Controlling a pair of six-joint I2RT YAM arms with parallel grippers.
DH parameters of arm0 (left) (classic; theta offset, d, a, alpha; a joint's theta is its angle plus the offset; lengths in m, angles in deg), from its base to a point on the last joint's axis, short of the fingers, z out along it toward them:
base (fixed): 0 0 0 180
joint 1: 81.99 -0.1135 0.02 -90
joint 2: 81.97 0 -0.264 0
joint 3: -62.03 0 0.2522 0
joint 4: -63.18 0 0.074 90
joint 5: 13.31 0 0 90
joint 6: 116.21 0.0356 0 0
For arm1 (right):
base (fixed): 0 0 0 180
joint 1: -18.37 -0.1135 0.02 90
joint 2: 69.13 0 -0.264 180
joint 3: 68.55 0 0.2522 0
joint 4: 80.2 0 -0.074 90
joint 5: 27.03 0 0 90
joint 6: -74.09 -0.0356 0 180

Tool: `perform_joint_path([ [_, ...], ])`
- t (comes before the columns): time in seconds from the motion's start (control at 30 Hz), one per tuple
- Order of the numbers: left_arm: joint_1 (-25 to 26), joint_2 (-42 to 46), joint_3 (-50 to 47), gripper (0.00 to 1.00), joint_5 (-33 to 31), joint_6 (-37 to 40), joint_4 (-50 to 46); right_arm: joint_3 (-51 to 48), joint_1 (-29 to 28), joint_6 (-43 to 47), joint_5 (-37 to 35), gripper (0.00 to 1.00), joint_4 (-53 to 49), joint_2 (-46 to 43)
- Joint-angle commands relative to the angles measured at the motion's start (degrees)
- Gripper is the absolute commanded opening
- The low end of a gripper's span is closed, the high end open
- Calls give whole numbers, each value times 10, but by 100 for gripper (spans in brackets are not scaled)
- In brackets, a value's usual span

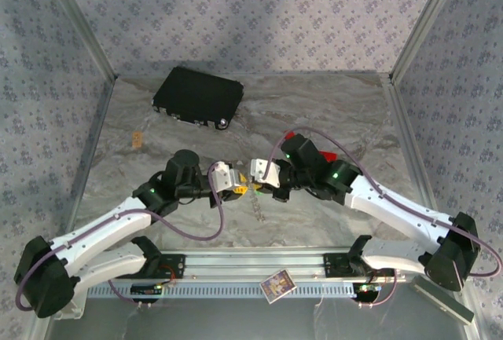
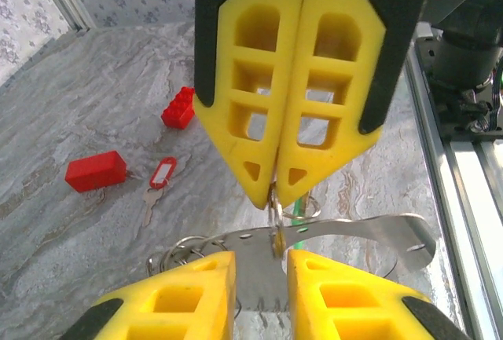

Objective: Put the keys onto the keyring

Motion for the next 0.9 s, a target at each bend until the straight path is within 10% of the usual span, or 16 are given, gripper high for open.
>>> perform_joint_path([
  [0.0, 2, -11, 27, 20, 14, 31, -25, 33, -9, 21, -4, 0, -24, 11],
  [0.4, 3, -25, 30, 0, 34, 11, 11, 36, -16, 13, 10, 0, -14, 16],
  [0.53, 2, -15, 8, 0, 39, -17, 50, -6, 16, -35, 37, 28, 28, -17],
  [0.87, 3, 3, -50, 0, 40, -81, 158, -144, 38, -184, 71, 44, 159, -105],
])
